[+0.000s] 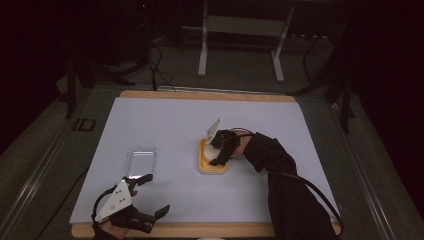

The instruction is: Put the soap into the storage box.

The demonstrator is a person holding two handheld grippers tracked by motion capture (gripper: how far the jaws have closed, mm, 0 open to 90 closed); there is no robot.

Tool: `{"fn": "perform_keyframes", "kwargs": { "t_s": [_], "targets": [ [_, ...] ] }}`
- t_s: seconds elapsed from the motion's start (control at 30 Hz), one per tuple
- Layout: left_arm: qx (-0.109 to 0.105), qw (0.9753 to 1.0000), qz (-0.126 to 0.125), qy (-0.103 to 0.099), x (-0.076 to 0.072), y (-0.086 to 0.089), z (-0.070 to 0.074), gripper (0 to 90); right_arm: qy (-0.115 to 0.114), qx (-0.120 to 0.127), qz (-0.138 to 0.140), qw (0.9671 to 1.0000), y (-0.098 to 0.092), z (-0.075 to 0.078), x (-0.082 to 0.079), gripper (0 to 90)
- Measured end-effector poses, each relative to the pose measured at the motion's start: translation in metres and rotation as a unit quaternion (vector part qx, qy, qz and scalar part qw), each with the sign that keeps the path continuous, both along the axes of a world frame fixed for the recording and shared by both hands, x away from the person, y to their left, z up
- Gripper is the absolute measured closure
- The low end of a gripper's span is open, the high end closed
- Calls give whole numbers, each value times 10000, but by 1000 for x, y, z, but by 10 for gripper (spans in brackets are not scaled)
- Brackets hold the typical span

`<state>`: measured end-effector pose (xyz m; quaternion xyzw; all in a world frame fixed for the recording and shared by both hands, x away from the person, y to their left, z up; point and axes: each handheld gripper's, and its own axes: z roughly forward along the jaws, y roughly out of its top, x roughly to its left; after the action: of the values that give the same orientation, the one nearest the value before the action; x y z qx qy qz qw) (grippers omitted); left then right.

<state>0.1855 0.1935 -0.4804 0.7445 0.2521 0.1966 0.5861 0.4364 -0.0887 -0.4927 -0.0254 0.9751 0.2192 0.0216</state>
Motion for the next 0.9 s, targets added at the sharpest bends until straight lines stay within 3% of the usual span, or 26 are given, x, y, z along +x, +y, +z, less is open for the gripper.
{"fn": "perform_keyframes", "kwargs": {
  "t_s": [0.4,0.63,0.73,0.8,0.9],
  "targets": [
    [5,10000,-8,-4,0,0,0,1,-85,475,-236,9986,-14,38,-5,244],
    [24,10000,-4,-9,0,-1,0,1,-88,607,-469,9970,-22,53,-12,300],
    [32,10000,-3,-9,0,-1,0,1,-204,666,-723,9950,-26,57,-14,258],
    [30,10000,-6,-3,0,-1,0,1,-227,669,-891,9935,-29,58,-15,160],
    [29,10000,-7,-4,0,-1,0,1,-136,555,-1239,9906,-31,59,-13,106]
  ]
}}
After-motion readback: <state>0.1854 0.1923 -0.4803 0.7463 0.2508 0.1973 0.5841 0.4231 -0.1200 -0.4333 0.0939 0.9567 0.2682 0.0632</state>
